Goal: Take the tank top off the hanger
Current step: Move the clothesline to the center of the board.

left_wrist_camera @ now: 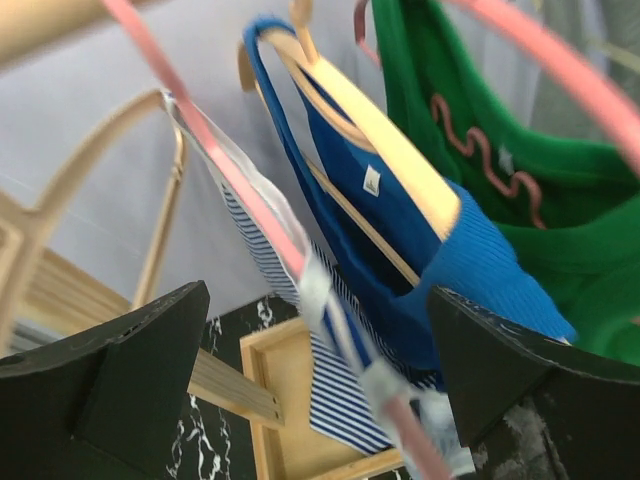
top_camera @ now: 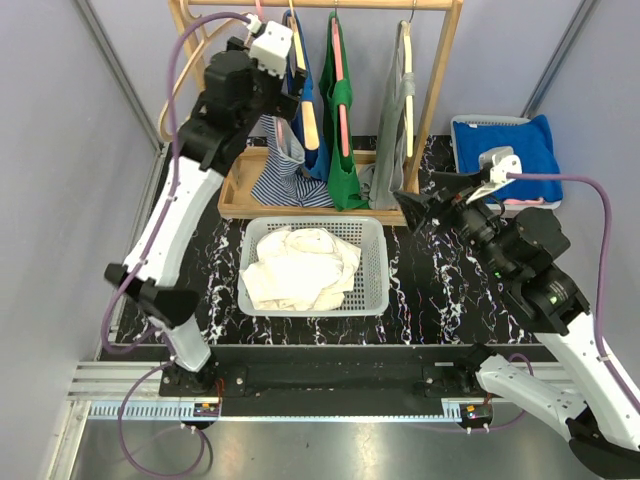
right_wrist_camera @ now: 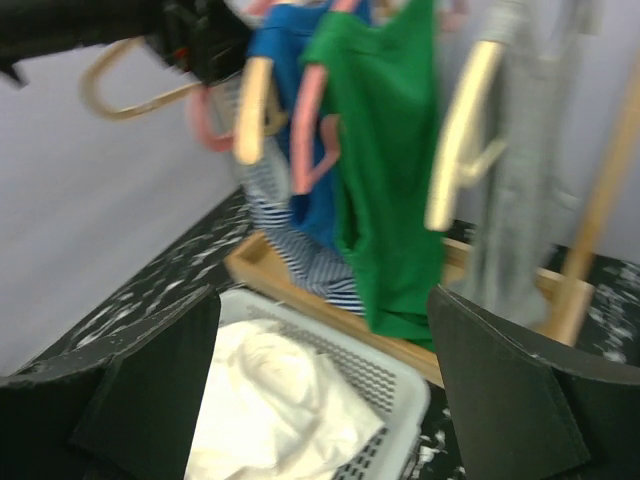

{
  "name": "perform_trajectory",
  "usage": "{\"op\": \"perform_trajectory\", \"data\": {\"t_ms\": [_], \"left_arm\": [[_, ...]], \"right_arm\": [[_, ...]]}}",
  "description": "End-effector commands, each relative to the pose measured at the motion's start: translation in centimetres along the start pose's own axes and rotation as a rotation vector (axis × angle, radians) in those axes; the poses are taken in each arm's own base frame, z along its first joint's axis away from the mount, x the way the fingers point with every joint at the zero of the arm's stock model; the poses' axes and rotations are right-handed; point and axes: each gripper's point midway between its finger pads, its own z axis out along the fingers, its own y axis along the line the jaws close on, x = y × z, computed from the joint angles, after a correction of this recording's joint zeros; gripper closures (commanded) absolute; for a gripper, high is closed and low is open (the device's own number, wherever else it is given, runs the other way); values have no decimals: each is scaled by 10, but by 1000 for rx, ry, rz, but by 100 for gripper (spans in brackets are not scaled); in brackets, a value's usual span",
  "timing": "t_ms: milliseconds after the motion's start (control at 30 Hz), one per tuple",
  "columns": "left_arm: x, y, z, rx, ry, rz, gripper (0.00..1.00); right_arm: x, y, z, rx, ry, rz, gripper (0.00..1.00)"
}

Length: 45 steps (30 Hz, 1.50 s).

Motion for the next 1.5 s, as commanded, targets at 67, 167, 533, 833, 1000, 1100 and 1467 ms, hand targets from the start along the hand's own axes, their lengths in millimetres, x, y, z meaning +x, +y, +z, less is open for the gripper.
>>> {"op": "perform_trajectory", "data": {"t_ms": [67,167,533,833,1000,1100,1467], "left_arm": [[-33,28,16,-173,-112,-25,1],[-34,29,17,-179,-119,-30,1],[-30,21,-73,-60,-112,-51,1],[36,25,-173,-64,-58,-89,1],[116,44,-180,-223,-40,-185,1],[142,59,-180,-305,-104,-217,1],[244,107,-88,-412,-117,-468,1]], "right_arm": [[5,-77,-1,438,-39,-13,6],[12,-69,4,389,-27,6,6],[35,-72,20,385,42,-33,2],[35,-78,25,418,48,-44,1],[28,-75,23,405,27,-33,0],[22,-72,22,390,14,-29,1],[15,-70,14,384,-4,-24,0]]}}
